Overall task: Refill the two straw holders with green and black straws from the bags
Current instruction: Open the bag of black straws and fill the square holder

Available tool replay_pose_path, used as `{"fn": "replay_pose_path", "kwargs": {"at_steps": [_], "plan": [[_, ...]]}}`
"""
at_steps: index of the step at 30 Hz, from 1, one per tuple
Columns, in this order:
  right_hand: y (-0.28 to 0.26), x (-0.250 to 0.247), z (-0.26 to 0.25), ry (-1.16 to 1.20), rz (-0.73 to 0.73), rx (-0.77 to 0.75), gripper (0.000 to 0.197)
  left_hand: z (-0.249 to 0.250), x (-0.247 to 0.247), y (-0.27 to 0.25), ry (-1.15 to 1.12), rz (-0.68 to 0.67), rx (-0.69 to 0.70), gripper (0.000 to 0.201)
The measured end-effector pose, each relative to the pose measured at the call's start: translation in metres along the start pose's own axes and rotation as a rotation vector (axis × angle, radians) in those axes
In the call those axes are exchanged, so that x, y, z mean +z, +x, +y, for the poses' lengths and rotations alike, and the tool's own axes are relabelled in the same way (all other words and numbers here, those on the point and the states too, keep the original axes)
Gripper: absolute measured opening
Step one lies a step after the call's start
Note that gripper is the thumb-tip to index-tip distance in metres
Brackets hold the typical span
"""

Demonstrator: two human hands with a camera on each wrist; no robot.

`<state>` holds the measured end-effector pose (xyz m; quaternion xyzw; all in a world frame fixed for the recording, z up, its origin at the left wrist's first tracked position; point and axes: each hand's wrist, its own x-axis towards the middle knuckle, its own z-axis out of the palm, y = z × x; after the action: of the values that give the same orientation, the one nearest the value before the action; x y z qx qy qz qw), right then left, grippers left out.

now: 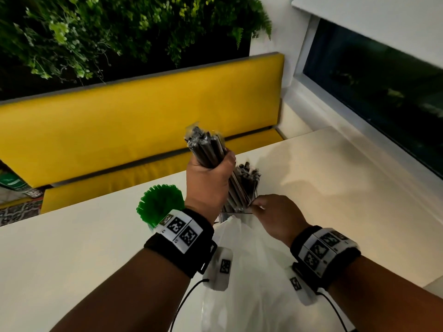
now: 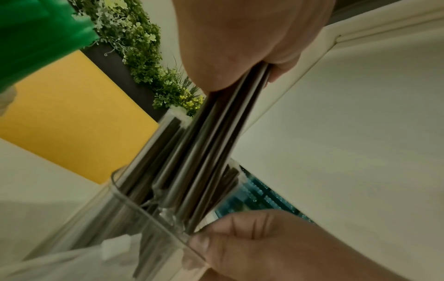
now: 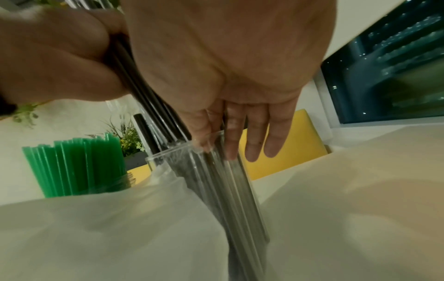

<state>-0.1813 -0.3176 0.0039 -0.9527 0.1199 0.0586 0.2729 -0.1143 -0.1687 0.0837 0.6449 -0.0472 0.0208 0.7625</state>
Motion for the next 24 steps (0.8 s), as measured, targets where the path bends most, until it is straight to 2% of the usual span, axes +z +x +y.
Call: {"fn": "replay_pose_path", "kwargs": {"at_steps": [5, 8, 9, 11, 12, 13, 14, 16, 18, 19, 20, 22, 24], "plan": [[0.001, -0.008, -0.004, -0.046, -0.045, -0.035, 0.023, -0.019, 0.005, 0.000, 0.114, -0.016, 0.007, 0.010], [-0.002, -0.008, -0.003, 0.009, -0.069, -0.020, 0.020, -0.036, 0.005, -0.006, 0.255, -0.123, -0.064, 0.022], [-0.004, -0.007, -0.003, 0.032, -0.075, -0.003, 0.017, -0.039, 0.004, -0.007, 0.363, -0.194, -0.009, 0.030], [-0.006, -0.005, -0.003, 0.054, -0.064, 0.027, 0.017, -0.043, 0.003, -0.004, 0.760, -0.315, 0.245, 0.049], [-0.007, -0.003, -0.003, 0.035, -0.051, 0.034, 0.020, -0.042, 0.002, -0.004, 0.956, -0.337, 0.330, 0.059], [-0.007, -0.001, -0.004, 0.002, -0.038, 0.034, 0.023, -0.039, 0.000, -0.002, 1.082, -0.343, 0.324, 0.066], [-0.007, 0.000, -0.004, -0.027, -0.023, 0.030, 0.025, -0.035, -0.003, 0.000, 1.129, -0.349, 0.259, 0.071], [-0.006, 0.001, -0.005, -0.056, 0.004, 0.016, 0.025, -0.021, -0.013, 0.005, 1.032, -0.382, 0.090, 0.080], [-0.006, 0.002, -0.005, -0.062, 0.012, 0.004, 0.023, 0.005, -0.019, 0.006, 0.782, -0.451, -0.073, 0.104], [-0.007, 0.002, -0.005, -0.057, 0.009, 0.003, 0.022, 0.020, -0.018, 0.006, 0.680, -0.485, -0.094, 0.117], [-0.007, 0.002, -0.005, -0.047, 0.007, 0.006, 0.022, 0.037, -0.014, 0.007, 0.629, -0.503, -0.069, 0.121], [-0.007, 0.002, -0.005, -0.039, 0.007, 0.013, 0.023, 0.051, 0.000, 0.008, 0.647, -0.505, 0.090, 0.103], [-0.008, 0.001, -0.006, -0.053, 0.005, 0.016, 0.028, 0.040, 0.014, 0.009, 0.865, -0.458, 0.340, 0.072]]}}
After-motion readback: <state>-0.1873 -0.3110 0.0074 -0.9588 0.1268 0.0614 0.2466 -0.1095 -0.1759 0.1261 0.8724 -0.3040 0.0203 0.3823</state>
